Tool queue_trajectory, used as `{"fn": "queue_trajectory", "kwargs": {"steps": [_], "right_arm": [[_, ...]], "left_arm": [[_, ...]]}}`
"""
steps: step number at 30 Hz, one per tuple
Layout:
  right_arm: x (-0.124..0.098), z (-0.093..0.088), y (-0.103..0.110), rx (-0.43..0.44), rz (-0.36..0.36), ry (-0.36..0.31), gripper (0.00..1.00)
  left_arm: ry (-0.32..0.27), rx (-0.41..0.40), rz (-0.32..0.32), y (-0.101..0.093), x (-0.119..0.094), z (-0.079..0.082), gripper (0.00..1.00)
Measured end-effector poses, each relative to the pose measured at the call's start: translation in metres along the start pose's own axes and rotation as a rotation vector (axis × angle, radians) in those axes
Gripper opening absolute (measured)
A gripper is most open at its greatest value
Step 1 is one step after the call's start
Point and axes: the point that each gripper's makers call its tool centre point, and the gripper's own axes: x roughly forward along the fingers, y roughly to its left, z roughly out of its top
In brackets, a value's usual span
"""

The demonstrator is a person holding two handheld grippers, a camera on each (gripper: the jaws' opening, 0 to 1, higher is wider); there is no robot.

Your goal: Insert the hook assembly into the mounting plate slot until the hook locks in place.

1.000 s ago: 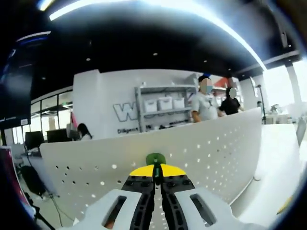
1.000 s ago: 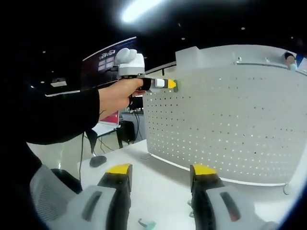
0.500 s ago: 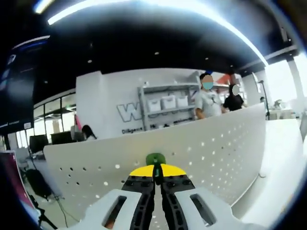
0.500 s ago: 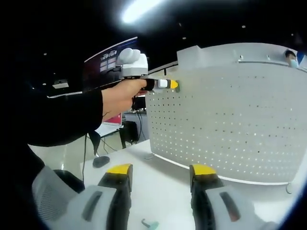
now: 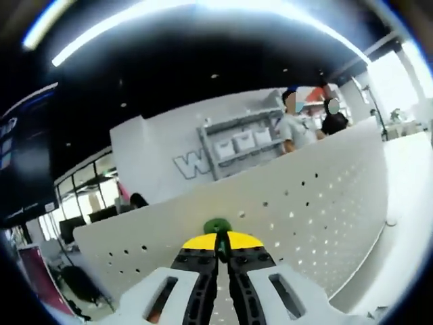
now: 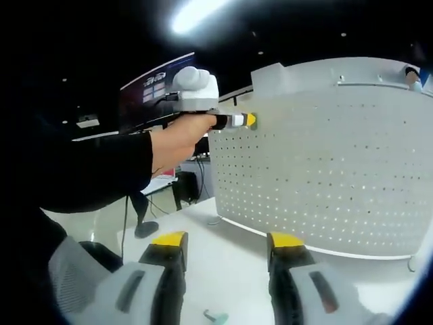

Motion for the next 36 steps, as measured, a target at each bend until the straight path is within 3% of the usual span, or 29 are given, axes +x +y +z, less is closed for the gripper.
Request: {"fn": "queue_trajectory", "kwargs": {"steps": [7, 13, 15, 17, 29, 36], "right_arm": [[-0.001, 0.001, 0.0, 0.006, 0.002, -0.003, 0.44], [-0.001, 0.0, 0.0, 0.007, 0.003, -0.003, 0.44], [-0.001, 0.0, -0.001, 0.007, 0.003, -0.003, 0.44], [-0.001, 0.0, -0.001, 0.007, 0.001, -0.003, 0.44], [-0.001, -0.003, -0.002, 0.002, -0.003, 0.007, 0.43], [0.0, -0.004, -0.002, -0.001, -0.006, 0.012, 0.43]], "left_arm": [[0.017, 0.136, 0.022, -0.004, 0.002, -0.001, 0.04], [0.007, 0.083, 0.018, -0.002, 0.003, -0.002, 0.04], [-0.018, -0.069, 0.003, -0.002, 0.003, -0.002, 0.05], [-0.038, -0.166, -0.011, 0.0, 0.002, -0.003, 0.05], [-0.017, -0.111, -0.02, -0.002, 0.003, -0.01, 0.08], [0.006, -0.128, -0.025, -0.004, -0.004, -0.021, 0.18]]}}
